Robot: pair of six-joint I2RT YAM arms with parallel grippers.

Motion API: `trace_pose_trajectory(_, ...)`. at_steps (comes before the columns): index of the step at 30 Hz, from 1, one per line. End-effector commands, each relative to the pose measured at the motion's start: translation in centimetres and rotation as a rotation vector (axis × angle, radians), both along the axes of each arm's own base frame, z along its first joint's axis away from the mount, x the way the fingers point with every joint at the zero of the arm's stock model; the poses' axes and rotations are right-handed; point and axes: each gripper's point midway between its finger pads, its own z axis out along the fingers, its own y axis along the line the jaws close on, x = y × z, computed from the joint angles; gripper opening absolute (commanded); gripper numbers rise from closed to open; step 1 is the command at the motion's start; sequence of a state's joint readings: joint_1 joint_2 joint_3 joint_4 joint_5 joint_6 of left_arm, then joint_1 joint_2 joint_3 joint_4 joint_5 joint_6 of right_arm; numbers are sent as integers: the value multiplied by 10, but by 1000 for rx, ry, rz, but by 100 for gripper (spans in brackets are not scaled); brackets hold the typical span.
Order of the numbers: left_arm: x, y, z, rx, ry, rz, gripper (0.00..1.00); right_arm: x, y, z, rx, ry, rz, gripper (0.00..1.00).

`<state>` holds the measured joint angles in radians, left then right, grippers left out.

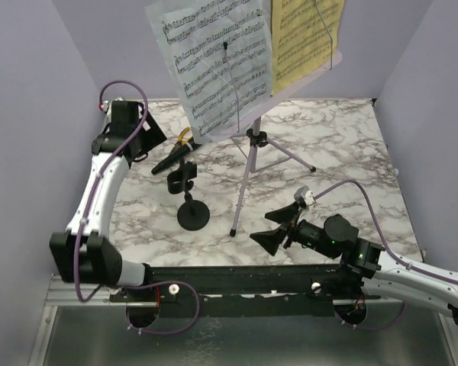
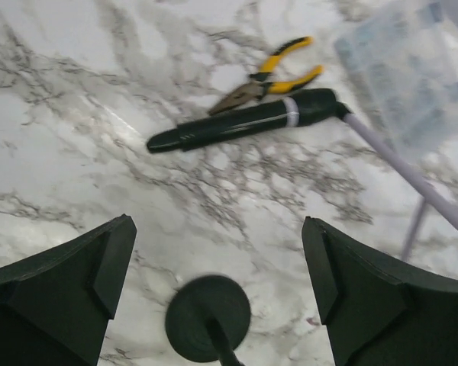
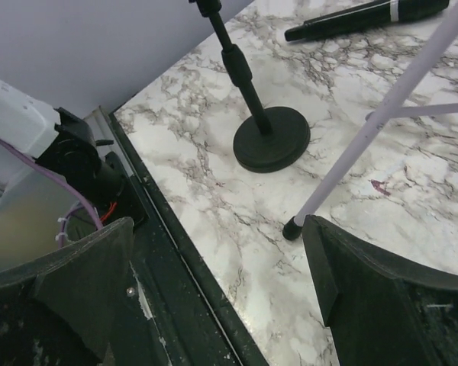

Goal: Set up the instrument practice props

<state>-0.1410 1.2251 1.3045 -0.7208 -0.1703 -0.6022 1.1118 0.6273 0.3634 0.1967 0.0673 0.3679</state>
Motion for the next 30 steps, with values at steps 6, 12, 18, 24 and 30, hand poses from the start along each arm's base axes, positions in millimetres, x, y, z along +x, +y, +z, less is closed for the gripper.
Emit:
trace_pose_trajectory(6,102,13,-146,38,335,-284,96,-2,-26,-25,-84,94,-77,100)
trace_pose_trajectory(12,124,-32,-195,110,307,-453,94,-7,-13,-21,-113,89,-13,100)
trace_pose_trajectory(18,112,-38,-239,367,417,-471,84,-7,-6,-14,-99,119,-9,100)
trace_pose_trajectory(24,93,-49,-264,463,511,-523,67,-3,-2,-15,-105,137,-24,100)
trace_pose_trajectory(30,85,-81,-252,421,468,-633,54,2,10,-8,-87,153,-26,100)
